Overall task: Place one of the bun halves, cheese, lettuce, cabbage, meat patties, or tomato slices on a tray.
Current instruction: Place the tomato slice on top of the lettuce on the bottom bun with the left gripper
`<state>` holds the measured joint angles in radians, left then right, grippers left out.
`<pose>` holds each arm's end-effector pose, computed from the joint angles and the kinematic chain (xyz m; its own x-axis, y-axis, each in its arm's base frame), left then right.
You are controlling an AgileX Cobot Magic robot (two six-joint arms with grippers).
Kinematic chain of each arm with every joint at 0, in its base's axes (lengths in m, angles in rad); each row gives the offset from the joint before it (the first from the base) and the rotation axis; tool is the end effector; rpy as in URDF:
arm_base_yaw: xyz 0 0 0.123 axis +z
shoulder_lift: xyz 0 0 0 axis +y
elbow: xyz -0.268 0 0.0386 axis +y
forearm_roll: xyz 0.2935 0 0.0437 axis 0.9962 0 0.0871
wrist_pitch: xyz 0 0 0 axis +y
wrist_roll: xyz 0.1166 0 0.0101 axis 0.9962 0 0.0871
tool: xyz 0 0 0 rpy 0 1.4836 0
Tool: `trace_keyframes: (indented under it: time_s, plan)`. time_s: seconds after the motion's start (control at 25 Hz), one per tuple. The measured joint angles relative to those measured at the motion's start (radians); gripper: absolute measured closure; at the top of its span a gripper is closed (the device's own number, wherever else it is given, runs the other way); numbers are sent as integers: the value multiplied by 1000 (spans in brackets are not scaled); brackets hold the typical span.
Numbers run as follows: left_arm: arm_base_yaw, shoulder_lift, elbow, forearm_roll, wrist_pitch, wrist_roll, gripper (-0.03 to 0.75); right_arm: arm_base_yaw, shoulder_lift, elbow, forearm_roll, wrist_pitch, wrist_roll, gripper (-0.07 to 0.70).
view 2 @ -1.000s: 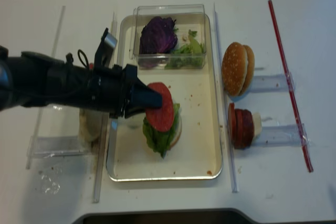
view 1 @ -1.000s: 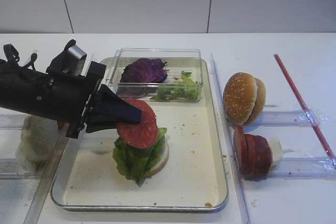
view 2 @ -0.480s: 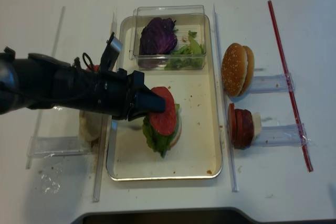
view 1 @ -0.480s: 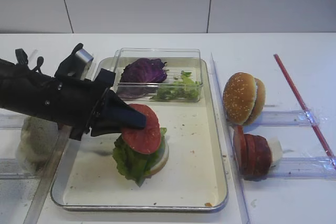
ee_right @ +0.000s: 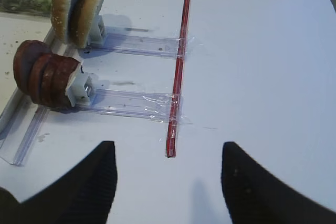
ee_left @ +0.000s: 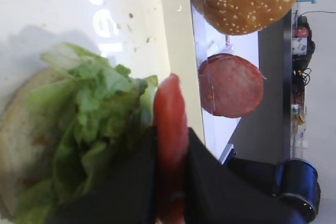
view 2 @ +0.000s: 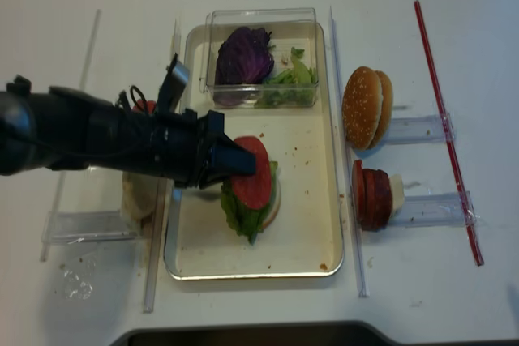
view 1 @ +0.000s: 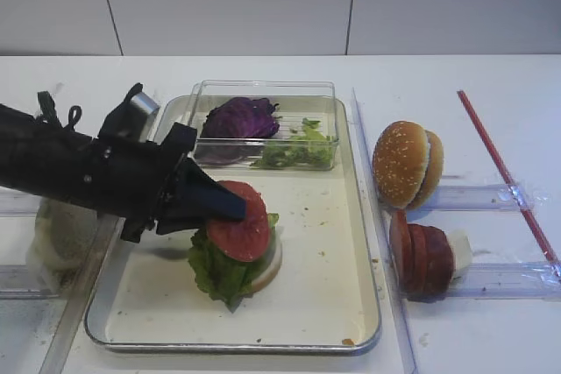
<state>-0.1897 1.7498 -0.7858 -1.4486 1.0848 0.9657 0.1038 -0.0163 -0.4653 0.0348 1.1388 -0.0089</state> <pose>0.2892 -0.1602 0.1136 -0.9875 0.0232 -0.1562 0.1509 0.4299 -0.8902 0.0690 0.0109 0.2687 -0.5373 -0.0503 -0.8419 -0.1270 0.9917 0.0218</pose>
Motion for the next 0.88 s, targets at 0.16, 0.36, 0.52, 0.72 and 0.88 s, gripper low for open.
trace_keyframes:
  time_s: [0.16,0.36,0.52,0.72,0.88]
  plan:
    - [0,24,0,-43,0,27,668,0,0,0,0,0,2,177]
    - [0,24,0,16,-7,16,668,0,0,0,0,0,2,177]
    - [0,25,0,37,-15,8,668,0,0,0,0,0,2,177]
    - [0,25,0,39,-26,8,668,0,0,0,0,0,2,177]
    - [0,25,0,39,-28,17,651,0,0,0,0,0,2,177]
